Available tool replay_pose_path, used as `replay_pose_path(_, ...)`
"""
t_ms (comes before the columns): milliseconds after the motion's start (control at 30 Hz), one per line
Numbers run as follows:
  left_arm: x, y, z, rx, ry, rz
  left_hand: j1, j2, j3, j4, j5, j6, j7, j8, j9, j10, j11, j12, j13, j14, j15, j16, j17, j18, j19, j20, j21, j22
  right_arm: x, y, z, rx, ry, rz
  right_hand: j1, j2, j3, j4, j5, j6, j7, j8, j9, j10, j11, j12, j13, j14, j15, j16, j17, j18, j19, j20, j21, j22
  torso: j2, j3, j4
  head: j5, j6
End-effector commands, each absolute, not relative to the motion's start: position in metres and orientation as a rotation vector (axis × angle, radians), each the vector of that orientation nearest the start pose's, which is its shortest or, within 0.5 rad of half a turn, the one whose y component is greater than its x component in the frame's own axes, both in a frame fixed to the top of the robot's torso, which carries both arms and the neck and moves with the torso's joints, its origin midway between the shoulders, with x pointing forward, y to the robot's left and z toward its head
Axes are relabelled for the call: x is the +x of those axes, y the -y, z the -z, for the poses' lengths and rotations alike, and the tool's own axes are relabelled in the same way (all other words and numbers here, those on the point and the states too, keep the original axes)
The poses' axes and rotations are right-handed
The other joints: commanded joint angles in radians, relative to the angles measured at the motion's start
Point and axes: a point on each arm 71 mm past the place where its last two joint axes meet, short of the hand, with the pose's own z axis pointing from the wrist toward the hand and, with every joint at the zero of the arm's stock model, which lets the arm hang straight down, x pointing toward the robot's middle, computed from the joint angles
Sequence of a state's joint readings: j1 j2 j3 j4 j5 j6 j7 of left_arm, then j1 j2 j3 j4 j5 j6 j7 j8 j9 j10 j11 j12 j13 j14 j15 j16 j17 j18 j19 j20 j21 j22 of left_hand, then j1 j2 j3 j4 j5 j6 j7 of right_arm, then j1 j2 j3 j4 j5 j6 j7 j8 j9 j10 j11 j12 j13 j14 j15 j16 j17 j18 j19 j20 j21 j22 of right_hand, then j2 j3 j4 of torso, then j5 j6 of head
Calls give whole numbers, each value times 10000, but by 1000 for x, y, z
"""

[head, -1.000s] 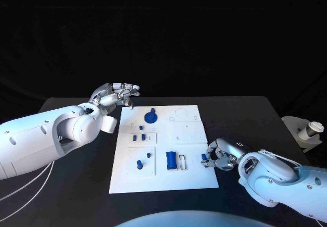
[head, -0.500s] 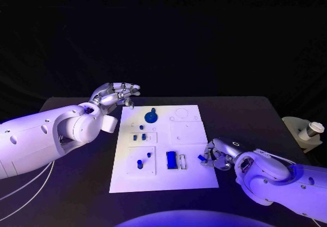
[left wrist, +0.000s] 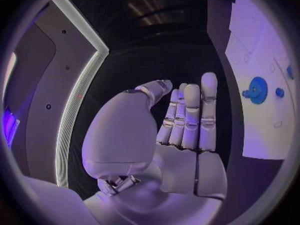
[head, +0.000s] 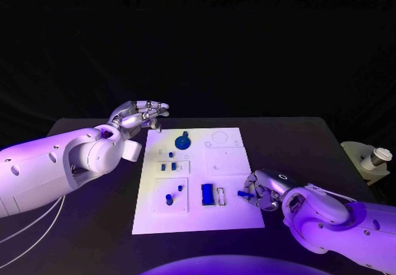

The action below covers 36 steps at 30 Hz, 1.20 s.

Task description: Assemble the parts on the task board

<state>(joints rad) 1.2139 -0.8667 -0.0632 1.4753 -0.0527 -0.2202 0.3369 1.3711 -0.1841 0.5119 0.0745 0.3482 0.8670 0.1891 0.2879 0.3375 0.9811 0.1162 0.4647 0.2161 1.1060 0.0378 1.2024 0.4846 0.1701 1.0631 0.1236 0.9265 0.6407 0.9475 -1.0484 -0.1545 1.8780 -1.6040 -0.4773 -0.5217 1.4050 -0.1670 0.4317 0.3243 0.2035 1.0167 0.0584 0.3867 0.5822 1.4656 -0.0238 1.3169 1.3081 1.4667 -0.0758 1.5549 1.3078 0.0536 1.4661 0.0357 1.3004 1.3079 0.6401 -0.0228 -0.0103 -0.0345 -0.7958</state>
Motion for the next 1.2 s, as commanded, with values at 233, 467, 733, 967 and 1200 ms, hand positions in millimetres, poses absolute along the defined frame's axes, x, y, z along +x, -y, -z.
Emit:
replay_pose_path(233, 495, -228, 184, -10755, -15144, 15376, -34, 41, 24, 39, 21, -96, -1, 15, 3, -96, -11, 43, 11, -83, 3, 50, -11, 150, 8, 53, -57, -10, 343, 208, 269, 2213, -18770, -5136, -1174, -158, 1922, -1307, -85, -82, -42, 465, 439, 33, 39, 52, 962, 972, -43, 40, 2288, -75, 404, -66, 74, 2018, 3, -5, 3, -22, 11)
replay_pose_path(467, 495, -227, 184, -10749, -15158, 15395, -34, 41, 24, 39, 21, -96, -1, 15, 3, -96, -11, 43, 11, -83, 3, 50, -11, 150, 8, 53, -57, -10, 342, 194, 270, 2933, -19258, -5756, -1610, -263, 2017, -1290, -141, -58, -48, 499, 470, 44, 36, 70, 984, 977, -48, 47, 2310, -74, 405, -73, 69, 2017, 8, 3, 8, -2, 11)
replay_pose_path(733, 494, -227, 184, -10746, -15170, 15408, -18, 42, 31, 31, 23, -99, -2, 18, 4, -103, -12, 53, 13, -83, 2, 54, -14, 151, 12, 52, -59, -11, 344, 182, 280, 3274, -19994, -5997, -2303, -348, 1862, -1122, 220, 34, -58, 545, 493, 97, 31, 183, 1073, 980, -51, 52, 2325, -75, 407, -77, 70, 2017, 15, 11, 3, 35, -13)
replay_pose_path(967, 494, -226, 184, -10744, -15188, 15424, -18, 42, 31, 31, 23, -99, -2, 18, 4, -103, -12, 53, 13, -83, 2, 54, -14, 151, 12, 52, -59, -11, 345, 176, 286, 3372, -20264, -6047, -2620, -338, 1695, -1006, 249, 119, -77, 587, 507, 157, 19, 321, 1172, 984, -60, 59, 2345, -77, 413, -84, 83, 2020, 12, 13, 2, 40, -17)
replay_pose_path(1200, 494, -226, 184, -10746, -15203, 15428, -18, 42, 31, 31, 23, -99, -2, 18, 4, -103, -12, 53, 13, -83, 2, 54, -14, 151, 12, 52, -59, -11, 347, 174, 289, 3339, -20391, -5947, -2883, -319, 1537, -897, 105, 226, -115, 650, 525, 224, -10, 469, 1278, 988, -82, 65, 2361, -88, 433, -99, 153, 2036, 10, 10, 2, 50, -39)
